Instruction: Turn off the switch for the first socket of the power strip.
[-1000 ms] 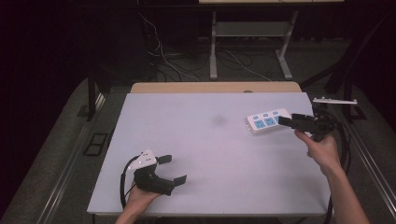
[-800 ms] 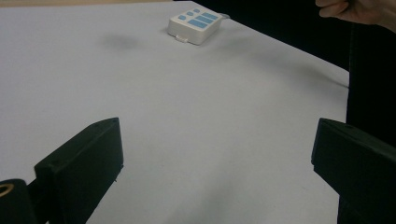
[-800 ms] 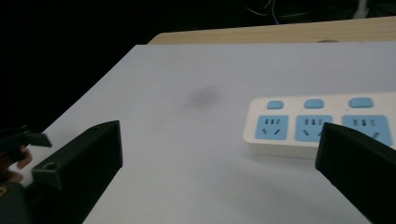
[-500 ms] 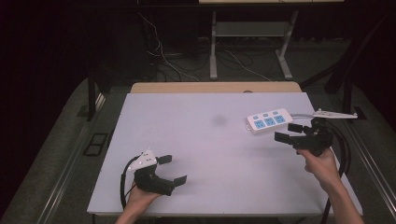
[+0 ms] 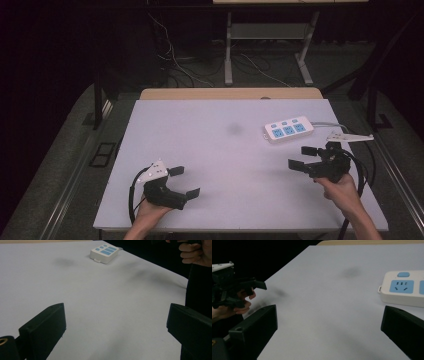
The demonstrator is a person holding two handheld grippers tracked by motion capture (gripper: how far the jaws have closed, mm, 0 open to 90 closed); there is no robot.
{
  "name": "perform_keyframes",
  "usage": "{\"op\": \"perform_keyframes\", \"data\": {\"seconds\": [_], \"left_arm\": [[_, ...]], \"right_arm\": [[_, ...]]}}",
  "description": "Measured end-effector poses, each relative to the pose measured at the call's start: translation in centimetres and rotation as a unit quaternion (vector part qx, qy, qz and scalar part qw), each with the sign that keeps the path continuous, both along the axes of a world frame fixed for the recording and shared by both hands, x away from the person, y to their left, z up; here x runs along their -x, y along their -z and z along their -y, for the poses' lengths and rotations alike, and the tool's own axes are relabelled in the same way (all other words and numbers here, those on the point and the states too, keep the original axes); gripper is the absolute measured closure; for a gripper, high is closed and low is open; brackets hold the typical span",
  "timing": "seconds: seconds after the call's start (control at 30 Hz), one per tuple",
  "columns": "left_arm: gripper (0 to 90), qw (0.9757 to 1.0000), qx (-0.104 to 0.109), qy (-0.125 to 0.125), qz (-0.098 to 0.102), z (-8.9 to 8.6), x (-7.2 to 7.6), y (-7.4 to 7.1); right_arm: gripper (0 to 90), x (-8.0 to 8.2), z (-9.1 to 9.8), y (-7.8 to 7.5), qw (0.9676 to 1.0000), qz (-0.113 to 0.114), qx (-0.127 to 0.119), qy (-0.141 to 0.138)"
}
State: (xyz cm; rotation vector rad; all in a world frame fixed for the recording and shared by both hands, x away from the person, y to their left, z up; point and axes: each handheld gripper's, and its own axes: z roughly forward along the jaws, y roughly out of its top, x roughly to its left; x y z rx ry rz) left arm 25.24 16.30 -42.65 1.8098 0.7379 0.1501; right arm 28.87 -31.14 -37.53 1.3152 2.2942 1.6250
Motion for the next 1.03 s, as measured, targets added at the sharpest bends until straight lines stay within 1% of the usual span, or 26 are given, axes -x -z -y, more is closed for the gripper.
{"op": "perform_keyframes", "data": {"seconds": [0.17,0.2,0.33,0.43,0.5,0.53,0.57,0.6,0.63,0.77,0.93,0.97,1.03], "left_arm": [[0.9,1.0,-0.003,-0.001,-0.003,0.0,0.0,0.1],[0.9,1.0,-0.004,0.0,-0.004,0.0,-0.1,0.1],[0.9,1.0,-0.003,0.0,-0.007,0.0,-0.1,0.2],[0.9,0.9999,-0.006,0.002,-0.01,0.0,-0.1,0.2],[0.9,0.9999,-0.008,0.003,-0.011,0.0,-0.1,0.2],[0.9,0.9999,-0.008,0.004,-0.013,0.0,-0.1,0.2],[0.9,0.9998,-0.009,0.005,-0.016,0.0,-0.2,0.3],[0.9,0.9998,-0.009,0.005,-0.016,0.0,-0.2,0.3],[0.8,0.9998,-0.011,0.007,-0.018,0.0,-0.2,0.3],[0.4,0.9993,-0.017,0.012,-0.03,0.1,-0.3,0.5],[0.4,0.999,-0.021,0.015,-0.035,0.2,-0.4,0.6],[0.4,0.999,-0.022,0.016,-0.035,0.2,-0.4,0.6],[0.4,0.999,-0.023,0.017,-0.036,0.2,-0.3,0.6]], "right_arm": [[0.5,0.7,-0.4,0.6,0.9999,0.001,0.006,-0.01],[0.5,1.0,-0.6,0.9,0.9998,0.006,0.013,-0.014],[0.5,1.7,-0.9,1.5,0.9995,0.011,0.02,-0.022],[0.4,2.1,-1.2,1.9,0.9993,0.009,0.026,-0.026],[0.5,2.6,-1.4,2.6,0.9988,0.013,0.035,-0.032],[0.5,2.6,-1.4,2.6,0.9988,0.013,0.035,-0.032],[0.5,2.9,-1.6,3.0,0.9986,0.014,0.039,-0.034],[0.5,2.9,-1.6,3.0,0.9986,0.014,0.039,-0.034],[0.5,3.1,-1.7,3.4,0.9985,0.015,0.04,-0.035],[0.5,3.5,-1.9,4.3,0.9976,0.015,0.055,-0.038],[0.5,3.8,-2.0,5.0,0.9971,0.013,0.064,-0.039],[0.5,3.9,-2.1,5.3,0.9967,0.012,0.07,-0.04],[0.5,3.9,-2.1,5.5,0.9965,0.013,0.072,-0.039]]}}
